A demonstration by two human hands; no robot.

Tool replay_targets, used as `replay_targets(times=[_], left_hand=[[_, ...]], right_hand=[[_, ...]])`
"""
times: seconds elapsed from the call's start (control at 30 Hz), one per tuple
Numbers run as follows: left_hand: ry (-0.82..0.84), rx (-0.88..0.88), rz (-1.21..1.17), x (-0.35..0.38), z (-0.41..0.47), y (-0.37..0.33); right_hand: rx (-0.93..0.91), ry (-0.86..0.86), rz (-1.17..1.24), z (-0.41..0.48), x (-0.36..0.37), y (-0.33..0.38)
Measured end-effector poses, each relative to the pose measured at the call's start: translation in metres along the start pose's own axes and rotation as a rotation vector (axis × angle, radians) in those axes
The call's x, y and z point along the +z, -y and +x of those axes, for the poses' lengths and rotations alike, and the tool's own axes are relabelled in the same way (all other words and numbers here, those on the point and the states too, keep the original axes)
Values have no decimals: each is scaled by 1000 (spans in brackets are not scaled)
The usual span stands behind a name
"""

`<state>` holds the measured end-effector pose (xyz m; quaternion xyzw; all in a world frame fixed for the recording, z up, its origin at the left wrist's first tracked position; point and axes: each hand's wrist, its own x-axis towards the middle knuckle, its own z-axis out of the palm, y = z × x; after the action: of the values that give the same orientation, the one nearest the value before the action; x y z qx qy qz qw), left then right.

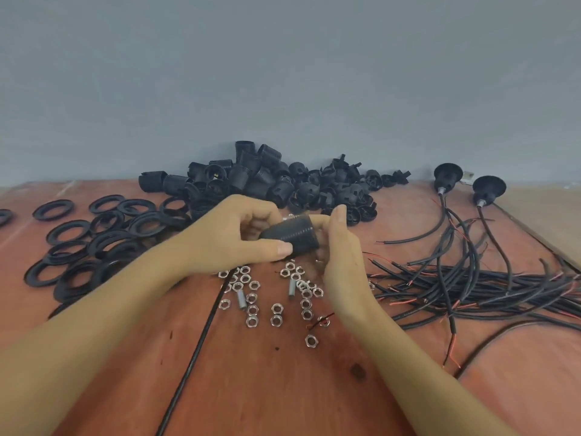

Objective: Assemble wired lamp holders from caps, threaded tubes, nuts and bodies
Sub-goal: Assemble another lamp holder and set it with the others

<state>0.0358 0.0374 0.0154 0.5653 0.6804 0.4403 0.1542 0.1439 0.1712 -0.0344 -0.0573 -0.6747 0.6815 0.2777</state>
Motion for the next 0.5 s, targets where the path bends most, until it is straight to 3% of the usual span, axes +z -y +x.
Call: replay_targets(times=[0.13, 0.27, 0.4, 0.5], left_hand=[[-173, 42, -185, 22, -34, 13], [-344, 82, 30, 29, -58, 23], [-384, 186, 172, 27, -65, 20], [-370, 267, 181, 27, -67, 13]], right_hand=[[-65, -30, -86, 3, -5, -5], [-102, -2, -213, 0, -3, -14], [-151, 106, -421, -2, 4, -13], [-240, 331, -719, 10, 12, -8]])
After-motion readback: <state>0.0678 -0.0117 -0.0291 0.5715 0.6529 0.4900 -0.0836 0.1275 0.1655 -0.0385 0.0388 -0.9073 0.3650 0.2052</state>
